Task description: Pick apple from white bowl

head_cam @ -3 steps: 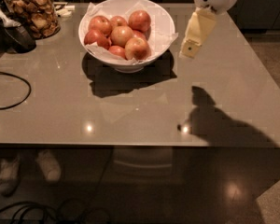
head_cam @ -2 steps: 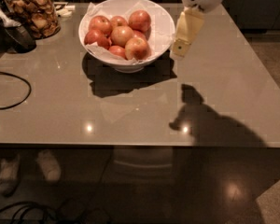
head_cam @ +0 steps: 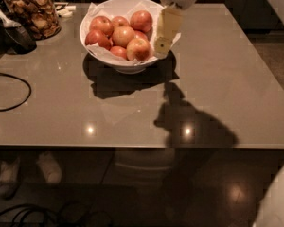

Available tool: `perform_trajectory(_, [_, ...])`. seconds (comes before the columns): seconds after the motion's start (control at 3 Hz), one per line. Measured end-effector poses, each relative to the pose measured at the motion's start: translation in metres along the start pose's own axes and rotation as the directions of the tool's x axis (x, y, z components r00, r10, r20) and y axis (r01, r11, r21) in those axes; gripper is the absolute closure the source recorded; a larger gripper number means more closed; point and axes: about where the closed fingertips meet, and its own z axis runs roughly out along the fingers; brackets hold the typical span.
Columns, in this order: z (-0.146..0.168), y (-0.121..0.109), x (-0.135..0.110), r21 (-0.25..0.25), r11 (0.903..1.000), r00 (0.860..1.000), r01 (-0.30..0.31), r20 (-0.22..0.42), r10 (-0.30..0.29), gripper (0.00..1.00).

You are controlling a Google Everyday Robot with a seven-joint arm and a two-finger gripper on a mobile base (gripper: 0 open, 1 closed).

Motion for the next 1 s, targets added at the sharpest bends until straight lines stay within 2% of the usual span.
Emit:
perform_trajectory(0.33, [0.008, -0.005, -0.021, 0.001, 0.9997, 1.0, 0.026, -0.005, -0.026, 0.23])
perform_trajectory(1.0, [0.024, -0.023, -0.036, -0.003, 0.9999, 1.0, 0.011, -0.013, -0.011, 0.27])
